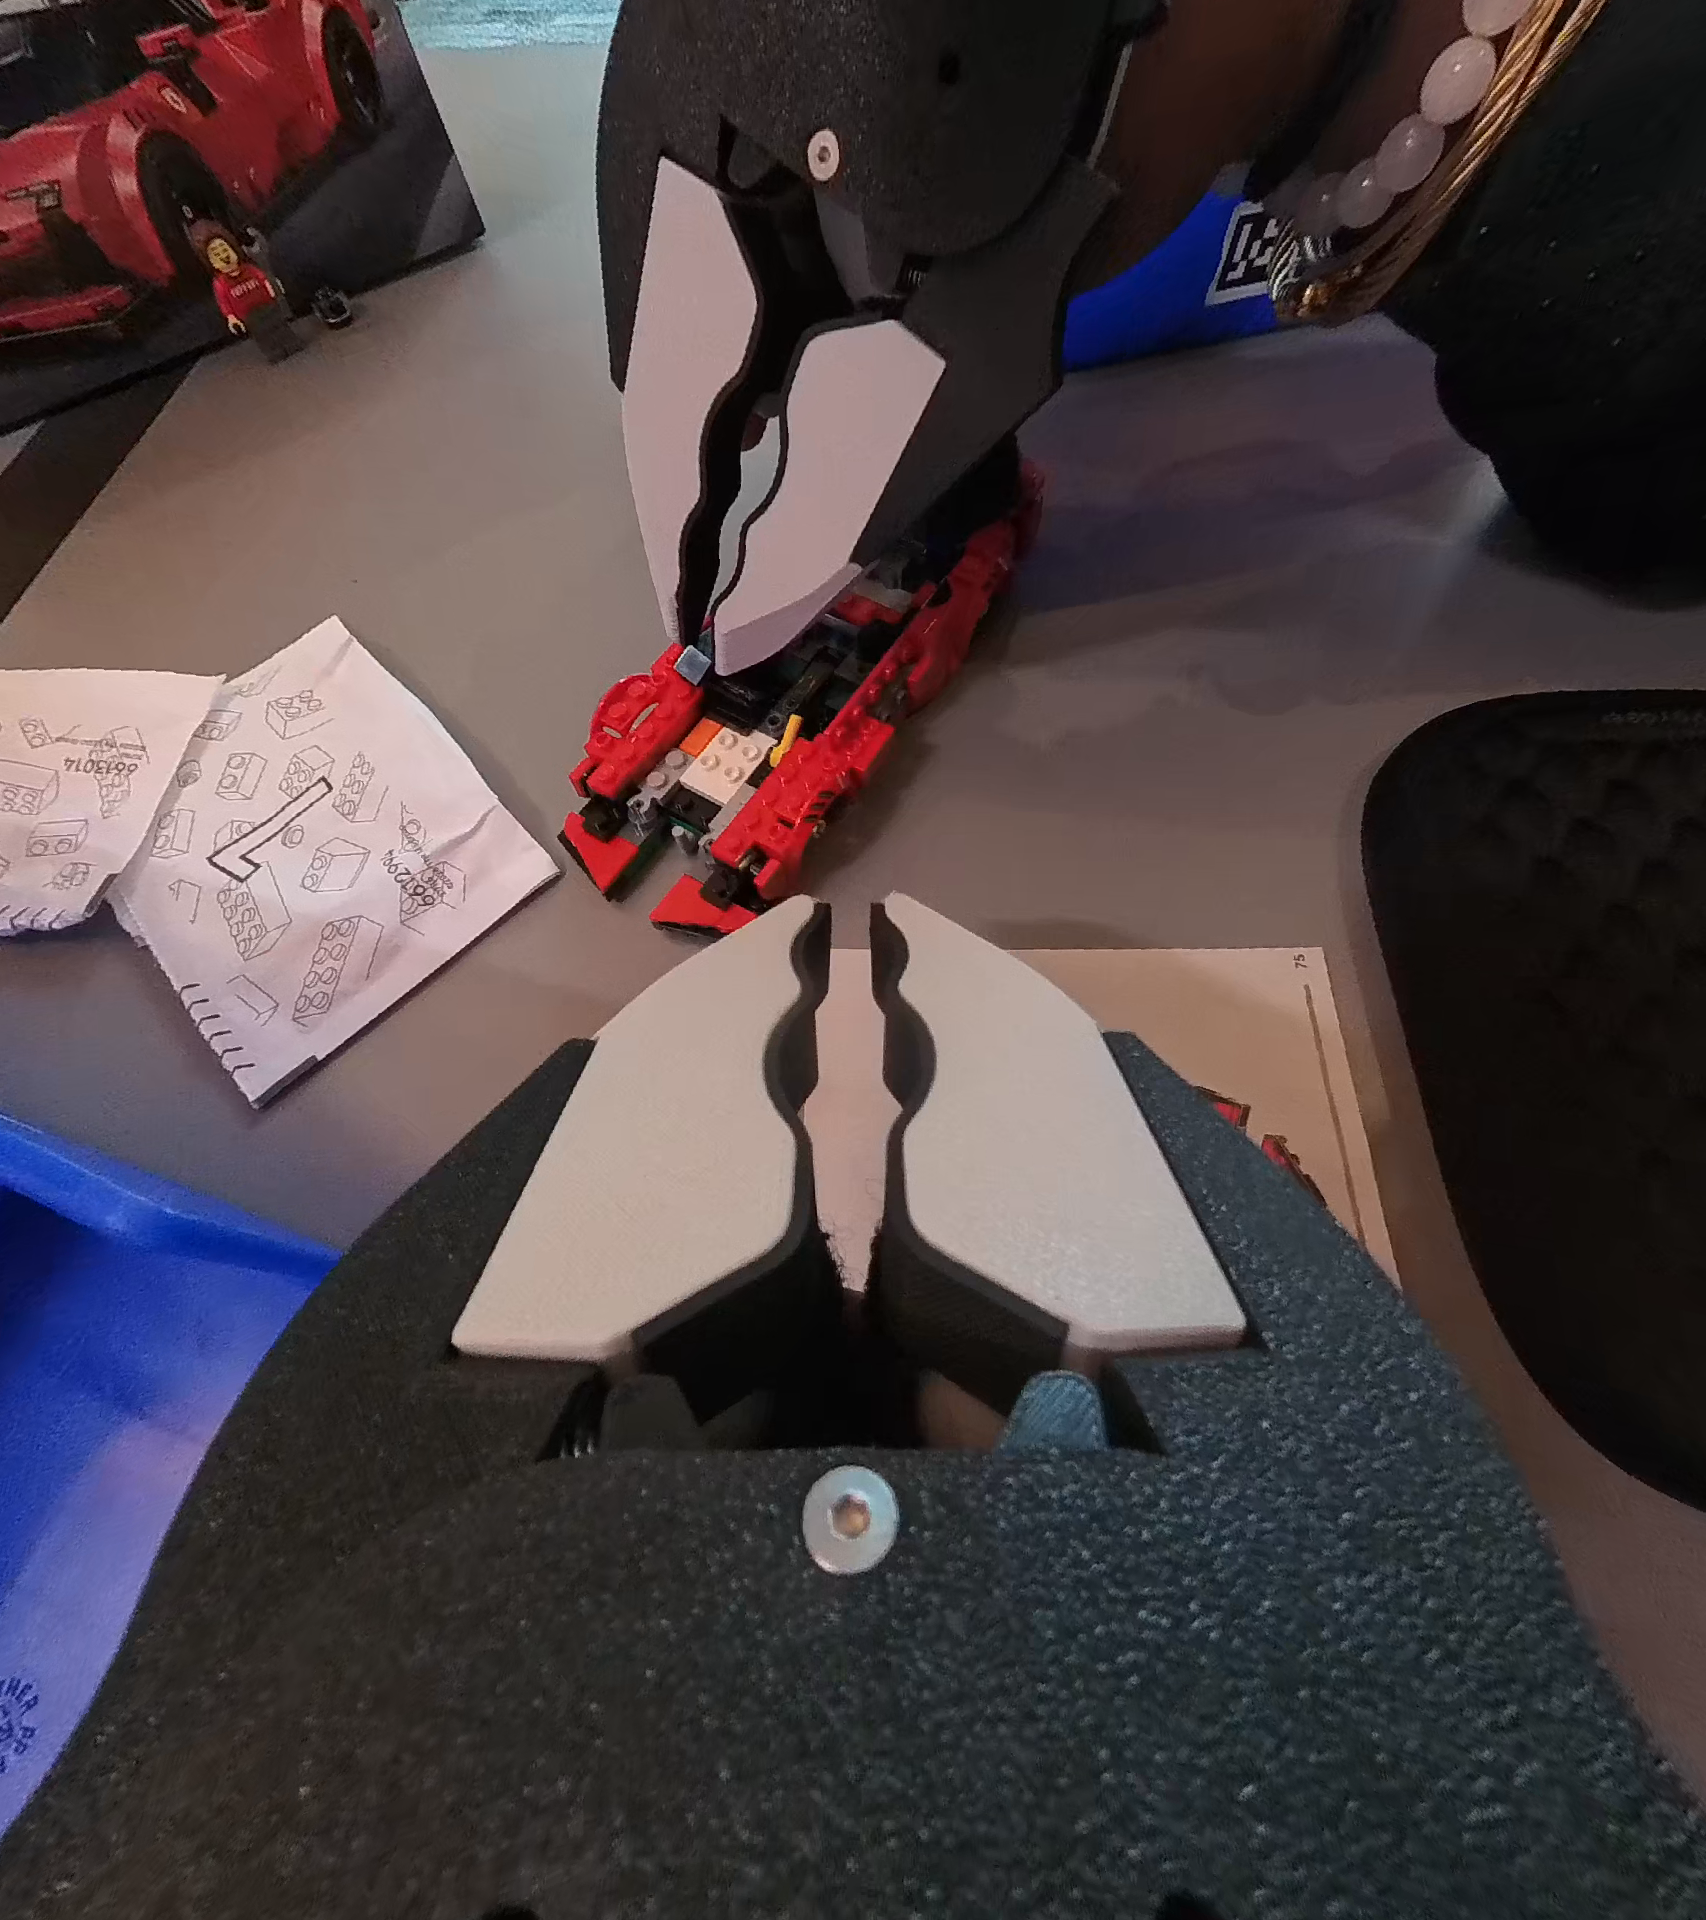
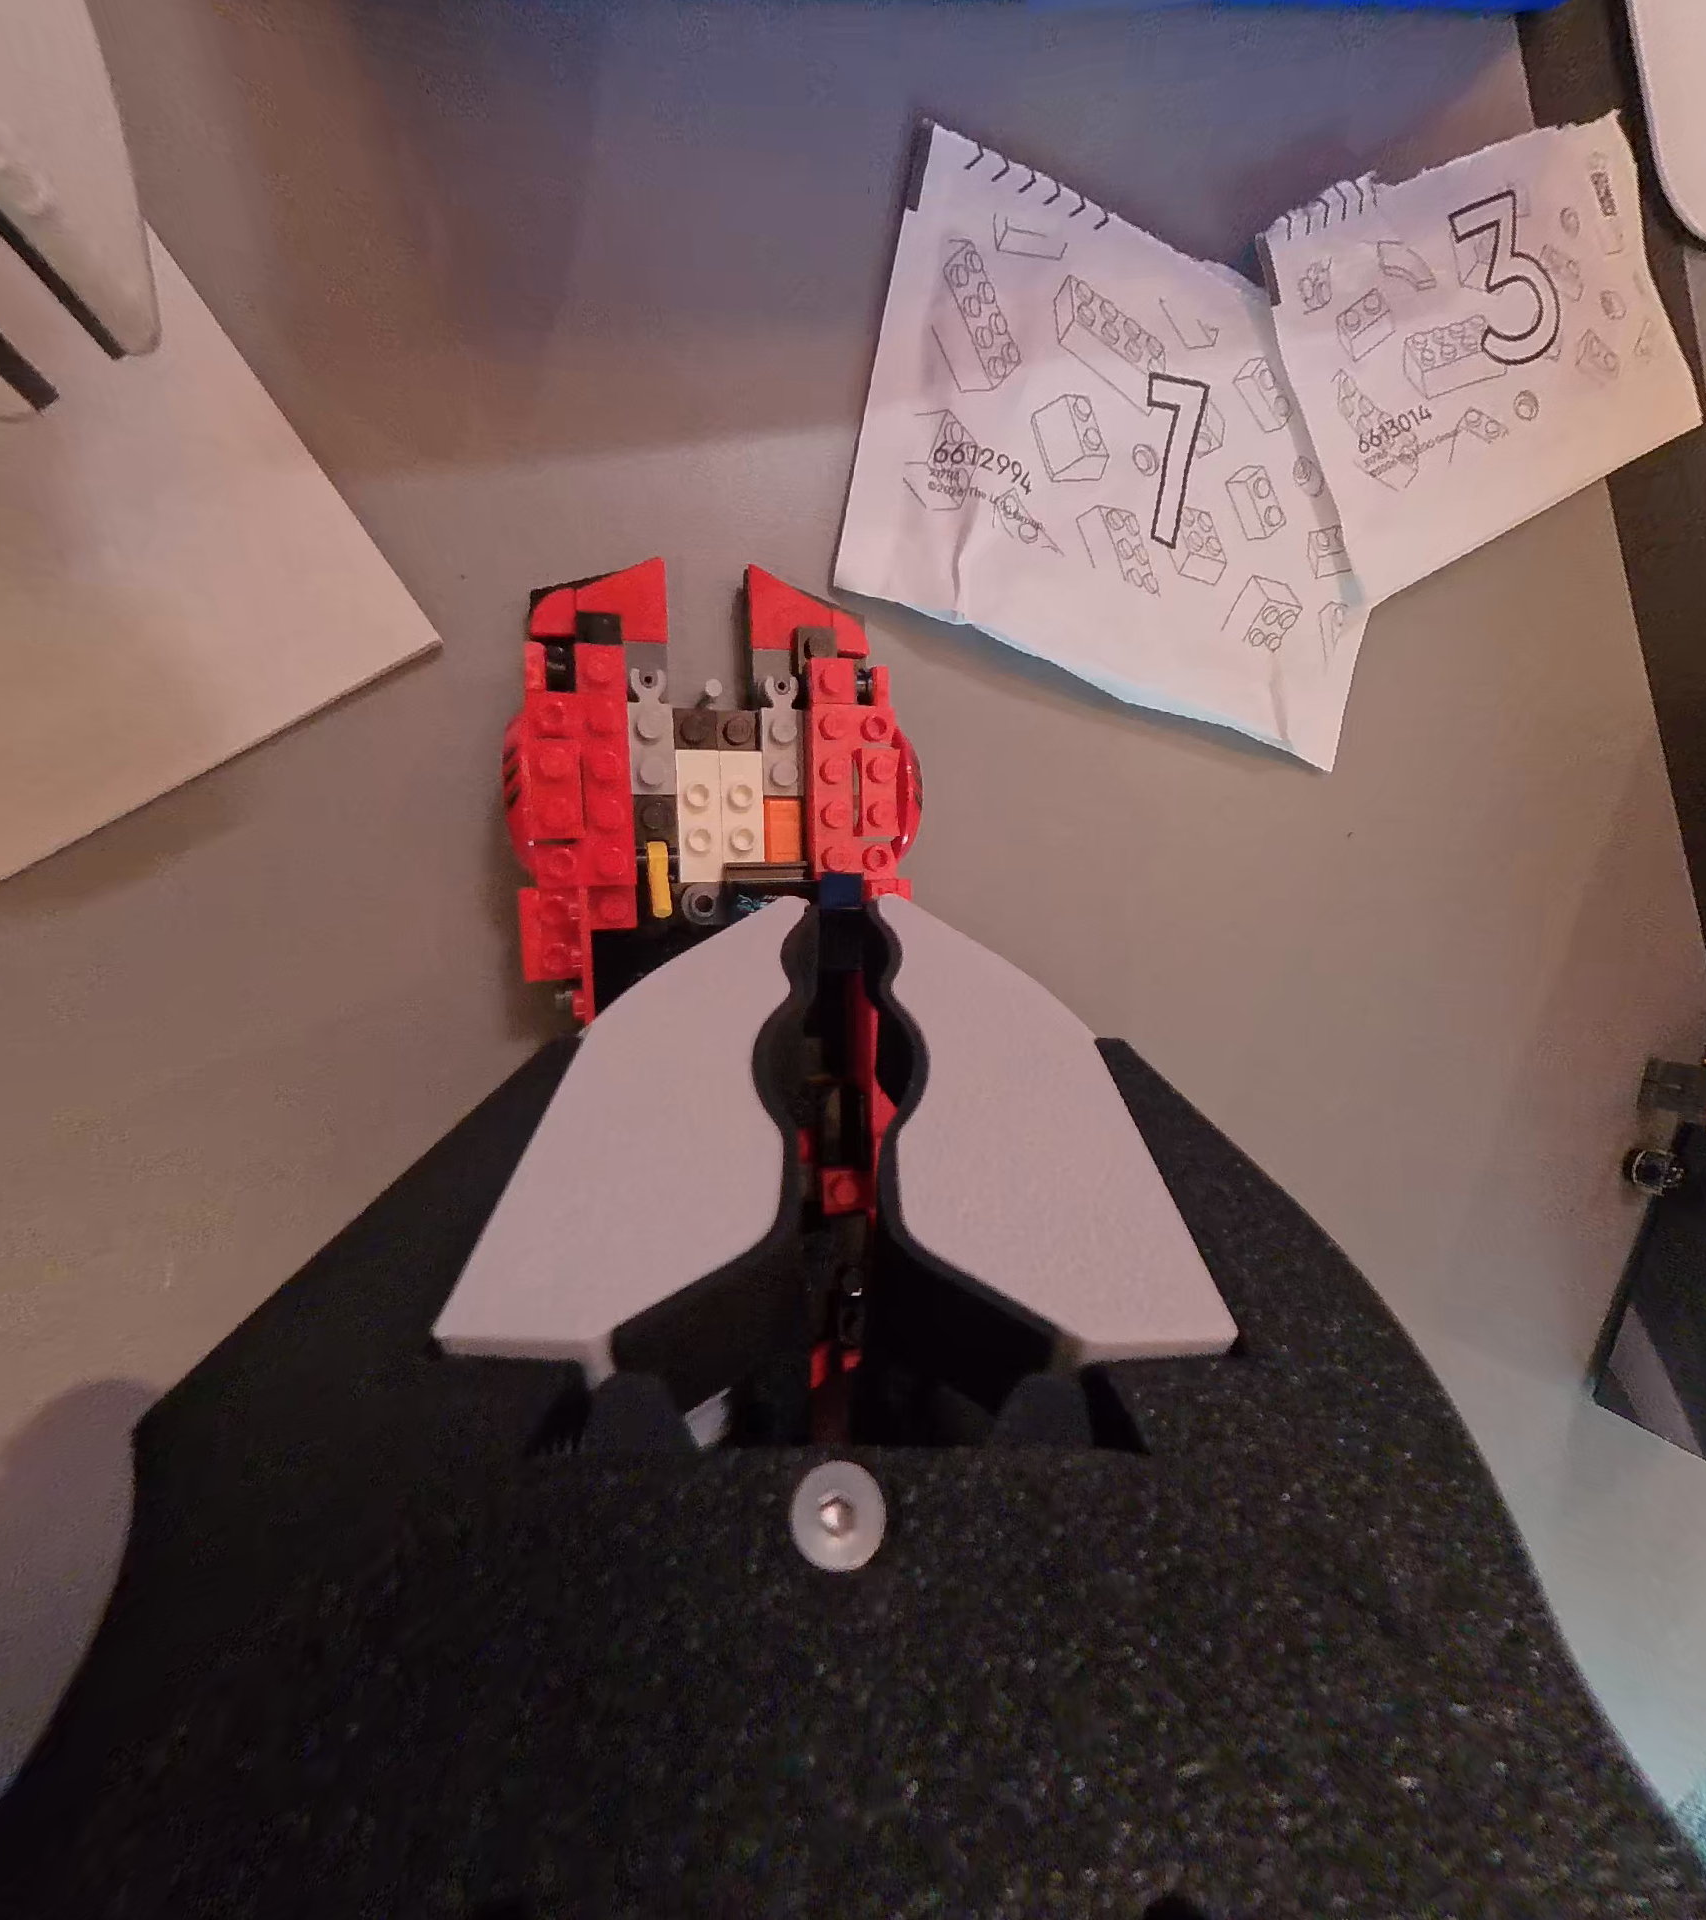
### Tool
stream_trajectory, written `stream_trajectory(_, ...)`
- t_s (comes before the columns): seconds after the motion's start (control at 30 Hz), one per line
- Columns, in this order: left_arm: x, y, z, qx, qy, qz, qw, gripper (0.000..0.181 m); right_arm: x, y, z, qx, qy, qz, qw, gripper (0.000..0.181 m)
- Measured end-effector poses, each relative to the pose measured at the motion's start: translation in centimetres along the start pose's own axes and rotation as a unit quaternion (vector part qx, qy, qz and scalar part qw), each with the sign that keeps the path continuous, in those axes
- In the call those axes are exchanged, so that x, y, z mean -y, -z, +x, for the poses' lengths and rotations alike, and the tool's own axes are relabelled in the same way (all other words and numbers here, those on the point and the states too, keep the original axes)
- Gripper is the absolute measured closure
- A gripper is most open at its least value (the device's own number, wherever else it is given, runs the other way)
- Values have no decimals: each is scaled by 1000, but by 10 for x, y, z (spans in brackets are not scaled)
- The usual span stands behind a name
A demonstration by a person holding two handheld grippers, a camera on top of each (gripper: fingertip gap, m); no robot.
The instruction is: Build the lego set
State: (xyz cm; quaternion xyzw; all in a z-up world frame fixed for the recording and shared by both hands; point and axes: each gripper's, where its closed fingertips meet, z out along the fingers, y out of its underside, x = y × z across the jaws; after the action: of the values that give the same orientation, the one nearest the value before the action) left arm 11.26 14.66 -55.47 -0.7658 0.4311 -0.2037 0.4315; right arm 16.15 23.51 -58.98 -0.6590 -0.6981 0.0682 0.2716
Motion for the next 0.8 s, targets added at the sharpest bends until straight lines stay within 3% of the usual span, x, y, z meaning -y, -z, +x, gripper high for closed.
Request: stream_trajectory(0.8, -1, 0, 0, 1, 1, -2, 1000, 175, -1, 8, 10, -24, -9, 20, 999, 175)
